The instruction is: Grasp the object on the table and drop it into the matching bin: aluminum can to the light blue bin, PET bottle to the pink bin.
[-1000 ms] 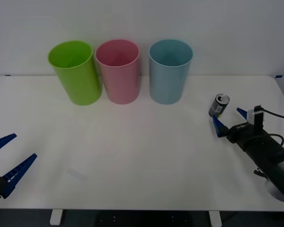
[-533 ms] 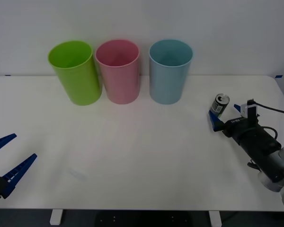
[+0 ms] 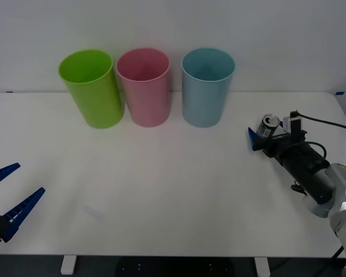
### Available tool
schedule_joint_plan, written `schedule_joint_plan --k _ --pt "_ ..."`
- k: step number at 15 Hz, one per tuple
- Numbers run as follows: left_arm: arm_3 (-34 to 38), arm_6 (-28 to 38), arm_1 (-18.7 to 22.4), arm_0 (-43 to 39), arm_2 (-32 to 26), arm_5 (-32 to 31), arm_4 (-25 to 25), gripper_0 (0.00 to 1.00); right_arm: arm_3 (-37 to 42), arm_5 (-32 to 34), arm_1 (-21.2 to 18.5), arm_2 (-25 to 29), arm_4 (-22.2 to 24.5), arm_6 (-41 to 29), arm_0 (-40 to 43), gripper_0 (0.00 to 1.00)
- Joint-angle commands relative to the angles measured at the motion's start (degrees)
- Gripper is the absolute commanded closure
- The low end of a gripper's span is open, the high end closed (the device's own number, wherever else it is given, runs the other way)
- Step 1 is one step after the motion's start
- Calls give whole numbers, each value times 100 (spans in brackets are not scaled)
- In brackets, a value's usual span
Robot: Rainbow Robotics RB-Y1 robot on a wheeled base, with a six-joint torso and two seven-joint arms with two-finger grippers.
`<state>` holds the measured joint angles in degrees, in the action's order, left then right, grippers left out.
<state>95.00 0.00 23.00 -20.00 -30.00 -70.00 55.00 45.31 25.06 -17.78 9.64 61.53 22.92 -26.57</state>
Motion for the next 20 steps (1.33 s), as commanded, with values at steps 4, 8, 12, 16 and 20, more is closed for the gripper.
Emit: schedule_joint_plan --k 4,8,12,16,20 --pt "0 0 0 0 0 0 0 0 -5 -63 38 -58 0 46 -23 12" --pt "0 0 0 0 0 0 0 0 -5 -72 38 -164 -97 64 -23 100" --pt "0 0 0 0 0 0 0 0 12 -80 38 -199 -114 46 -23 100" --pt "0 0 0 0 0 0 0 0 118 -54 47 -199 -114 11 -15 100" --pt "0 0 0 0 0 0 0 0 469 -10 47 -199 -132 -121 223 100"
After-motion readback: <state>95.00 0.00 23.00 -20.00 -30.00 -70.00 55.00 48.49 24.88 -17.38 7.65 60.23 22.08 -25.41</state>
